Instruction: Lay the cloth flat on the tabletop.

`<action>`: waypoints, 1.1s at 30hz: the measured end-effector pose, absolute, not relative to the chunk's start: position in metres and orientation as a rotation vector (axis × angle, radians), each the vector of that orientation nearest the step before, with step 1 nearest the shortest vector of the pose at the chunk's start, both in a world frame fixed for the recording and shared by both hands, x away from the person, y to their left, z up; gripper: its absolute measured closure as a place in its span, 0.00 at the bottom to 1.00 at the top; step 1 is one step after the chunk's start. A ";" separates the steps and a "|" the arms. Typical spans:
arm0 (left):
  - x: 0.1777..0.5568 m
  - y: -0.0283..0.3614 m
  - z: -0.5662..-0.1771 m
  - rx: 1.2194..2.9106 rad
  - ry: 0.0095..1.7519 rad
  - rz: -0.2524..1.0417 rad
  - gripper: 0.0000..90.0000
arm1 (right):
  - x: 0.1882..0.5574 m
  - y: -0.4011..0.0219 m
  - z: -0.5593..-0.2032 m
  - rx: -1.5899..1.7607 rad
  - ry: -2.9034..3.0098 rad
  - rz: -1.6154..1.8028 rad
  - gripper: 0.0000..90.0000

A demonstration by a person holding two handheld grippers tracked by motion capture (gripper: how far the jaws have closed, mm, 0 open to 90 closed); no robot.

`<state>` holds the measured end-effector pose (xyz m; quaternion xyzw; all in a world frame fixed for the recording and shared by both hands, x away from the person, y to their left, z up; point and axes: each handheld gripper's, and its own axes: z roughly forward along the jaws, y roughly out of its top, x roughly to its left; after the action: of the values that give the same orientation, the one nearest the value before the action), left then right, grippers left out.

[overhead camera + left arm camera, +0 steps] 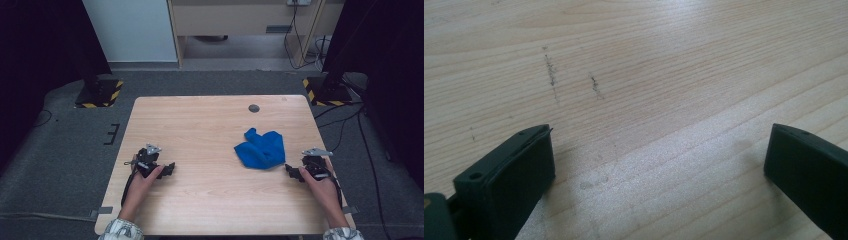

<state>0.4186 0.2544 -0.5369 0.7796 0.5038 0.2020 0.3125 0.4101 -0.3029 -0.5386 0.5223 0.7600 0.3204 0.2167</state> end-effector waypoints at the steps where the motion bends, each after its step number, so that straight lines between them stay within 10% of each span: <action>1: 0.419 0.254 -0.537 2.056 1.332 0.534 0.00 | 0.410 -0.303 -0.539 1.447 2.106 0.888 0.07; 33: 0.418 0.253 -0.537 2.046 1.335 0.539 0.00 | 0.408 -0.300 -0.539 1.489 2.071 0.860 0.04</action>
<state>0.4178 0.2534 -0.5374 0.7762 0.5066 0.2047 0.3146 0.4080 -0.2998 -0.5388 0.5393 0.7499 0.3116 0.2230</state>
